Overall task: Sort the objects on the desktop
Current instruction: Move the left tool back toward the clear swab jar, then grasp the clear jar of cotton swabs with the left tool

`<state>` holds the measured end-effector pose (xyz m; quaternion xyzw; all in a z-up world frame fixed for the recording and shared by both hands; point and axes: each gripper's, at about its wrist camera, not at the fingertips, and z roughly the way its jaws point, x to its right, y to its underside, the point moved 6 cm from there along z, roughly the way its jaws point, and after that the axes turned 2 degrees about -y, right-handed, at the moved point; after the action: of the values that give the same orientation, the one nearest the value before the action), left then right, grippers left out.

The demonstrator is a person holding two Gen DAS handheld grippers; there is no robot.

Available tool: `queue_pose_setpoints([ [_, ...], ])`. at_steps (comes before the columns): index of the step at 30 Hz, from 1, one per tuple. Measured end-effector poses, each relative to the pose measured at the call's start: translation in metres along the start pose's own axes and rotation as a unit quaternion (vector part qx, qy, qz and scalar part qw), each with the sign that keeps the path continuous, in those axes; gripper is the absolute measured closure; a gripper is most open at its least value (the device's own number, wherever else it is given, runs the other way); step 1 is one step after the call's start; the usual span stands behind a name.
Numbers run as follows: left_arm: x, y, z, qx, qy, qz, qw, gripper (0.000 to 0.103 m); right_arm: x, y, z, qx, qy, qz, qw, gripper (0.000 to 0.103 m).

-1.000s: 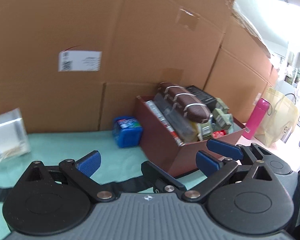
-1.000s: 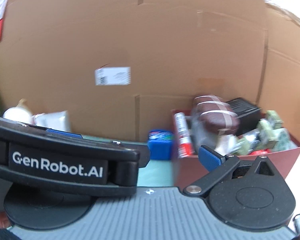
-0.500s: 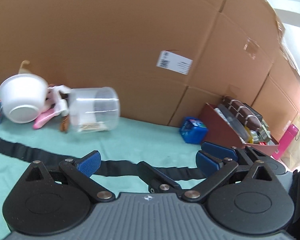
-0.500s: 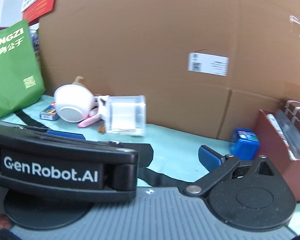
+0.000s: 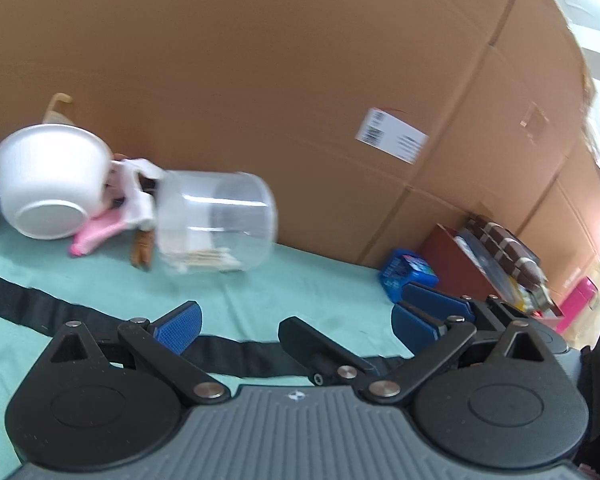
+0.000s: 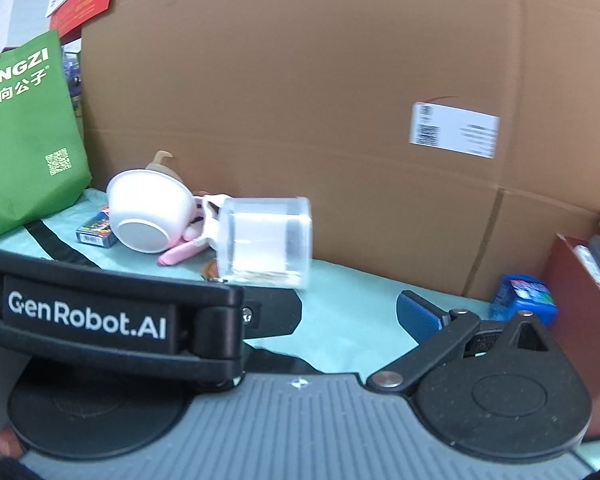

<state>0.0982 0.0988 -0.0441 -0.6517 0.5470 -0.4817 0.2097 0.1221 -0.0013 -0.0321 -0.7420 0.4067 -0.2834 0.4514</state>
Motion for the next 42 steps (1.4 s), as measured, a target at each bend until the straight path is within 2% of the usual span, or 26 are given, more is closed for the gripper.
queue_pose_setpoints([
  [6,-0.03,-0.016,0.011,0.004,-0.027,0.007,0.9996,0.0,-0.015,-0.009,0.033,0.003,-0.026,-0.001,1.0,0.002],
  [12,-0.041,-0.04,0.031,0.005,-0.017,0.017,0.9997,0.0,-0.015,-0.02,0.067,0.012,-0.038,0.002,0.999,0.002],
  [20,-0.057,-0.057,0.052,-0.009,-0.013,-0.005,0.9999,0.001,-0.004,-0.023,0.092,0.011,-0.055,0.027,0.998,0.002],
  [26,-0.064,-0.063,0.068,-0.032,-0.02,-0.004,0.9993,0.013,-0.001,-0.023,0.106,0.007,-0.063,0.022,0.998,0.006],
  [28,-0.064,-0.066,0.073,-0.038,-0.018,-0.001,0.9991,0.019,-0.001,-0.022,0.108,0.004,-0.073,0.019,0.997,0.022],
  [29,-0.064,-0.067,0.075,-0.041,-0.018,-0.001,0.999,0.02,-0.002,-0.022,0.108,0.003,-0.077,0.019,0.997,0.024],
  [33,-0.061,-0.068,0.074,-0.038,-0.008,0.007,0.9992,0.031,0.0,-0.02,0.107,0.005,-0.077,0.021,0.997,0.024],
  [42,-0.047,-0.061,0.063,-0.043,-0.001,0.026,0.9987,0.034,0.008,-0.016,0.09,0.007,-0.072,0.031,0.997,0.025],
])
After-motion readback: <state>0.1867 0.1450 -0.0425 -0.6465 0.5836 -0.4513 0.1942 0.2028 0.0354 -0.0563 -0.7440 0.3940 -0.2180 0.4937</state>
